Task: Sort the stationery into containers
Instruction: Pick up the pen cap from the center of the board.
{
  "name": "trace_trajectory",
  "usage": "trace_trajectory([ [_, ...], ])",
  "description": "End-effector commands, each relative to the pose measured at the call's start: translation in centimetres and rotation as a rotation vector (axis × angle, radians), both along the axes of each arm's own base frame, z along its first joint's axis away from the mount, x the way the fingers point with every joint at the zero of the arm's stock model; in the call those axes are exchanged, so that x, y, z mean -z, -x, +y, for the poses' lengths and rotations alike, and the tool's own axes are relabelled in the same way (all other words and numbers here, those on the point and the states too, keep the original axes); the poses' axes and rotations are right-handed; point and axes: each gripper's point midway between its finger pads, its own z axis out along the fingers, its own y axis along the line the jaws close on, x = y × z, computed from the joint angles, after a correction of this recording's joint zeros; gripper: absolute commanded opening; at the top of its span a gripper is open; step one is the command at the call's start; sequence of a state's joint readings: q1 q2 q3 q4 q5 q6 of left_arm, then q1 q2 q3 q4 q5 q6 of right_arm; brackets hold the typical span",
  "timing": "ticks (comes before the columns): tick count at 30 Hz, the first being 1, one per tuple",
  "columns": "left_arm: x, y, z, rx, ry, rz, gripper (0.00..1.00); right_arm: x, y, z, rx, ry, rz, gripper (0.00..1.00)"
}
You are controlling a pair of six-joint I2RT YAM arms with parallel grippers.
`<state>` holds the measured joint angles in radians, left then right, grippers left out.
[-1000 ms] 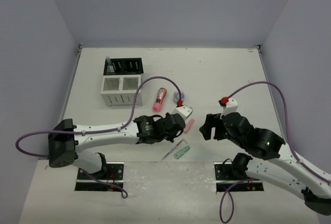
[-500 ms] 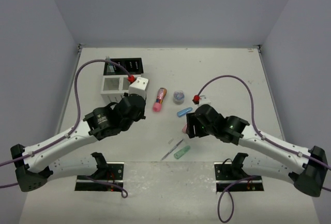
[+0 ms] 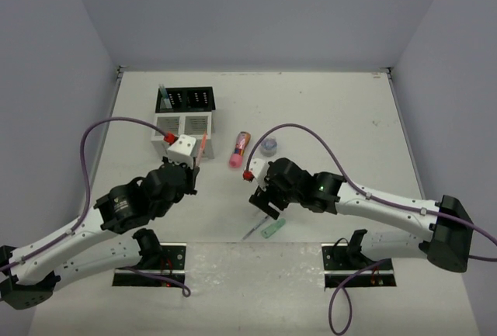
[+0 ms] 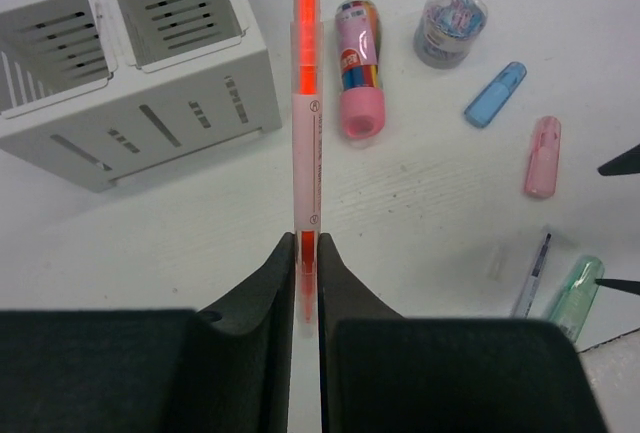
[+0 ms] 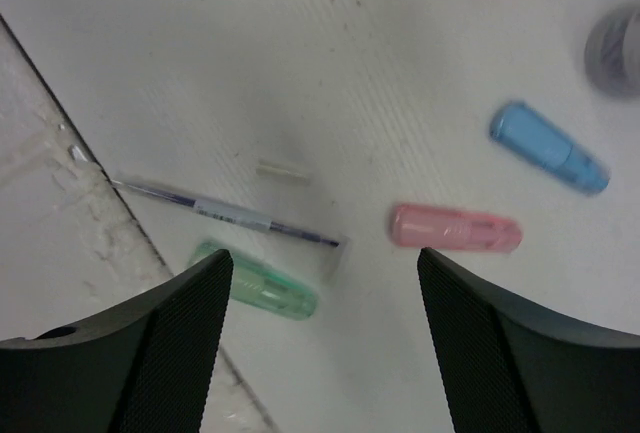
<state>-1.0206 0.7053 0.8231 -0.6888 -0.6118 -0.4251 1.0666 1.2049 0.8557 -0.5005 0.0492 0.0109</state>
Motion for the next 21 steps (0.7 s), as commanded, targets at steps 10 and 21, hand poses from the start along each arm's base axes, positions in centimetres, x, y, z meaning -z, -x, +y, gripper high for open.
trace_trajectory([
  [10, -0.9, 0.4, -1.5, 0.088, 0.103, -0.054, 0.0, -1.4, 0.7, 4.7, -0.624, -0.095, -0.218, 0.69],
  [21, -0.8, 0.6, -2.0, 0.126, 0.1, -0.05, 0.0, 0.7, 1.7, 4.3, -0.72, -0.074, -0.207, 0.68],
])
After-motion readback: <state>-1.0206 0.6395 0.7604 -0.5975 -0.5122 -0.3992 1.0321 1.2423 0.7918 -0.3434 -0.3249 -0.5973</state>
